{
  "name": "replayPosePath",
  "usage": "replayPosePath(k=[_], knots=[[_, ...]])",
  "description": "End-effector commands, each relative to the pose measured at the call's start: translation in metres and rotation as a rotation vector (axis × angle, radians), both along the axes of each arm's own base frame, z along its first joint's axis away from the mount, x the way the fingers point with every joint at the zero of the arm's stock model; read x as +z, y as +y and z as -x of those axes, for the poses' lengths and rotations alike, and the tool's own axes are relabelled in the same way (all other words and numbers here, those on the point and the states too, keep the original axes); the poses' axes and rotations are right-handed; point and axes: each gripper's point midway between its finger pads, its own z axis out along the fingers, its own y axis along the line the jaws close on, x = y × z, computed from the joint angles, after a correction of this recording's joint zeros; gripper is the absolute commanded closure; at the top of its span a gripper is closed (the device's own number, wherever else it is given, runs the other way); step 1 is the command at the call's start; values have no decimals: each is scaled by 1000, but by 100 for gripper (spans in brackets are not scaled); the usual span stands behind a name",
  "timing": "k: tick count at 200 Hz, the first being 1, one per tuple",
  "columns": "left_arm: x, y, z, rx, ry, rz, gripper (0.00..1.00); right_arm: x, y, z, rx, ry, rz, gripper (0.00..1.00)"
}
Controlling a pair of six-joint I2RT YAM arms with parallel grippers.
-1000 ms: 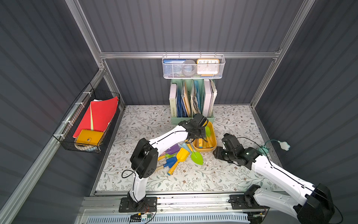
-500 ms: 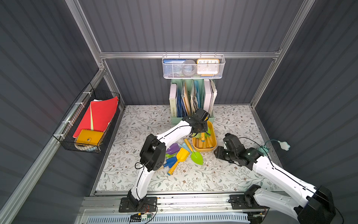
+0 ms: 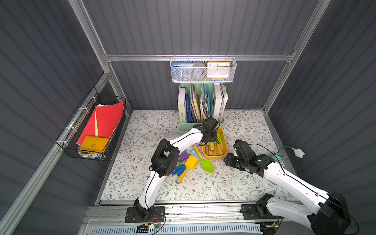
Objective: Put the shovel into the storage box
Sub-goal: Place the shovel in the storage box.
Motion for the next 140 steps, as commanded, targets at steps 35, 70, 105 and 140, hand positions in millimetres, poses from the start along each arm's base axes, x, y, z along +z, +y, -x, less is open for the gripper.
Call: replayPosePath(k=[35, 70, 105, 140], knots=[[-29, 7, 6, 27, 52, -17, 89, -11, -3, -1, -6, 25, 15, 53], [-33, 9, 5, 39, 54, -27, 86, -11, -3, -3, -11, 23, 9, 53], [-35, 9, 5, 42, 58, -28, 72, -9, -2, -2, -3, 33, 3, 53], [-30, 9, 5, 47, 48, -20, 56, -7, -2, -2, -2, 30, 3, 53]])
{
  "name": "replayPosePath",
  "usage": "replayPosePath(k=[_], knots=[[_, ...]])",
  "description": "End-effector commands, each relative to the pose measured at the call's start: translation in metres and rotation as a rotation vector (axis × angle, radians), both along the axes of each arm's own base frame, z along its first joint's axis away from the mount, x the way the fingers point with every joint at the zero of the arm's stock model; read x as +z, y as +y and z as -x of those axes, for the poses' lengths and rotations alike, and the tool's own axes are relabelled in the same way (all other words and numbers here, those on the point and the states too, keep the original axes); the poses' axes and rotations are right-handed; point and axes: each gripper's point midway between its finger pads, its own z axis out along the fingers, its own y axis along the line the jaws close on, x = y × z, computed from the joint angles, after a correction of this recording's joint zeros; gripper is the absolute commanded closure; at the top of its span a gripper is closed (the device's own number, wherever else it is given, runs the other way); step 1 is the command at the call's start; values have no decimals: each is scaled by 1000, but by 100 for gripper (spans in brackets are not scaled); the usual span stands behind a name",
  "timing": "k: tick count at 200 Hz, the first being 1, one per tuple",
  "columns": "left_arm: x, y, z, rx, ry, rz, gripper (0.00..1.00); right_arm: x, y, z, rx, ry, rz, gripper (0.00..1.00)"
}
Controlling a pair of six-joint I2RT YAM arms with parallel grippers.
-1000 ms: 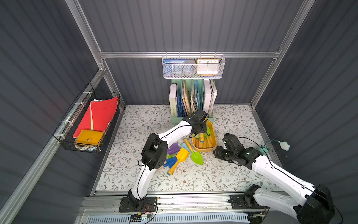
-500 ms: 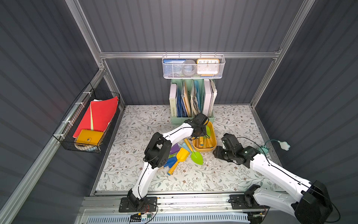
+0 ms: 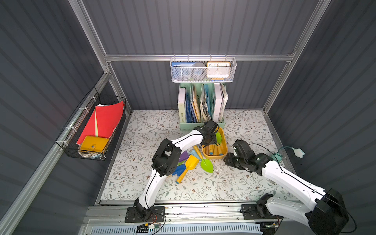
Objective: Put the shovel into the storage box
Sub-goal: Place the shovel in the storage box.
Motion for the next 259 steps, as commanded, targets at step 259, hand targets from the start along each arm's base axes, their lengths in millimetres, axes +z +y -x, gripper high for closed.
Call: replayPosePath(k=[259], knots=[[76, 85, 86, 12, -87, -5, 46, 20, 43, 3, 171, 28, -48, 52]])
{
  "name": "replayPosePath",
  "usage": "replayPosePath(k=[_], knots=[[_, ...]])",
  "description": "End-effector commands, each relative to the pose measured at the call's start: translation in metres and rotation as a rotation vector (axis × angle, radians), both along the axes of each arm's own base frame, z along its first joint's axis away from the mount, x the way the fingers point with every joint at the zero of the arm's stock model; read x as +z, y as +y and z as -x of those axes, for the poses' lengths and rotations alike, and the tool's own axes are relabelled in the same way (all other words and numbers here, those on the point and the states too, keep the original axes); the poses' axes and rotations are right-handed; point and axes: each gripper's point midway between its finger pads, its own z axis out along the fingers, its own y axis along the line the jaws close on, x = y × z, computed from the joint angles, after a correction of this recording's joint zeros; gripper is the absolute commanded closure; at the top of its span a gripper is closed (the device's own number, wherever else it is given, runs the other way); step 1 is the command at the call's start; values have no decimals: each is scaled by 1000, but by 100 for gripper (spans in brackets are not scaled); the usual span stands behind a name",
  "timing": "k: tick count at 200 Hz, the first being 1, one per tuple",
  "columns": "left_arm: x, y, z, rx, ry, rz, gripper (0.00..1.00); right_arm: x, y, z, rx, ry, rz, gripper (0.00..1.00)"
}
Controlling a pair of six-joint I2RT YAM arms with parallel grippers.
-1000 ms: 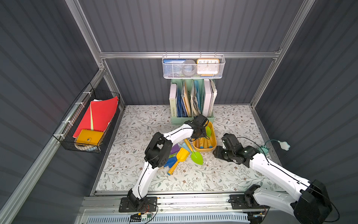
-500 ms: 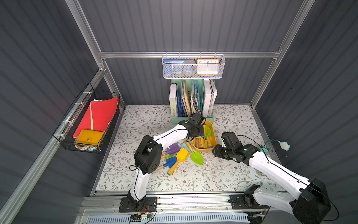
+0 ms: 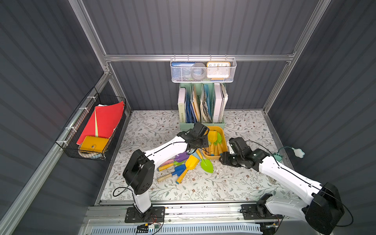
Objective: Put the shovel into the storage box
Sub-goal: Place the shovel in the storage box, then pick up the shovel from the center of the board.
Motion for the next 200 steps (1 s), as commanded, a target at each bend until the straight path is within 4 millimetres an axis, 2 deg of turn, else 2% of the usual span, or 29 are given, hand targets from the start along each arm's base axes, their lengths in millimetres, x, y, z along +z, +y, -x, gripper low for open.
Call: replayPosePath(k=[1, 11, 66, 102, 155, 178, 200], knots=[[-6, 18, 15, 26, 18, -45, 46, 9, 12, 0, 33, -14, -18, 52], [-10, 25, 20, 37, 28, -54, 46, 0, 17, 0, 44, 7, -6, 52], [-29, 57, 53, 79, 87, -93, 45, -2, 47, 10, 114, 3, -29, 52], [-40, 79, 76, 104, 133, -125, 44, -5, 60, 19, 151, 10, -38, 52], [-67, 114, 101, 165, 185, -216, 43, -14, 67, 26, 170, 29, -25, 52], [-74, 121, 109, 179, 205, -230, 38, -18, 66, 28, 166, 41, -17, 53], [-87, 127, 118, 186, 249, -253, 38, -20, 66, 29, 163, 45, -14, 52]])
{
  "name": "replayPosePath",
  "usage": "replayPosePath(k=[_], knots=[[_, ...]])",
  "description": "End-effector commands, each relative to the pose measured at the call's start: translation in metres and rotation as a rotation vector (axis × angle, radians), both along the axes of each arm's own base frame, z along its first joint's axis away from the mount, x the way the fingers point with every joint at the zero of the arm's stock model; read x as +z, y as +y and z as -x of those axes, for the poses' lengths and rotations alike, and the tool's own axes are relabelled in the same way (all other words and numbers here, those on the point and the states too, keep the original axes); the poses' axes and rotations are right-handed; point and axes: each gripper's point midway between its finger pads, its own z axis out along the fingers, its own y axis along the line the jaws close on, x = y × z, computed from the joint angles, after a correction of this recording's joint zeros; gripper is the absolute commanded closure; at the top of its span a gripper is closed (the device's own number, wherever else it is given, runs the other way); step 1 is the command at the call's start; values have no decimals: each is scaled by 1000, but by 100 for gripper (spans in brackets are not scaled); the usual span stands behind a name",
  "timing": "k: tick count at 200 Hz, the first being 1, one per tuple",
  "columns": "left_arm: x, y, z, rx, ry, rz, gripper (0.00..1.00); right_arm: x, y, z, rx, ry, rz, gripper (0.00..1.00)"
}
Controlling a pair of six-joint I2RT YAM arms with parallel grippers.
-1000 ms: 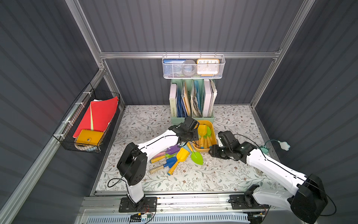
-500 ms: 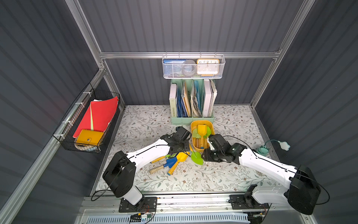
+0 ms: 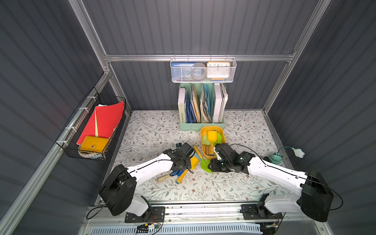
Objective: Put the shovel into the storage box
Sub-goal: Pick up the shovel from the center of the board.
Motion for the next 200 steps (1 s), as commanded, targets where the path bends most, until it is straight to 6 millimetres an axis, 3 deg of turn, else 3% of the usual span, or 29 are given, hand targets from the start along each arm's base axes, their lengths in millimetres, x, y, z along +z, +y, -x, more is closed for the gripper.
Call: replayPosePath(k=[1, 93, 200], knots=[[-9, 12, 13, 29, 40, -37, 38, 0, 3, 0, -5, 4, -4, 53], [-32, -5, 39, -25, 116, -27, 41, -7, -5, -1, -37, 4, 25, 53], [-60, -26, 60, -105, 185, -52, 55, -14, -13, -1, -70, 4, 49, 54]])
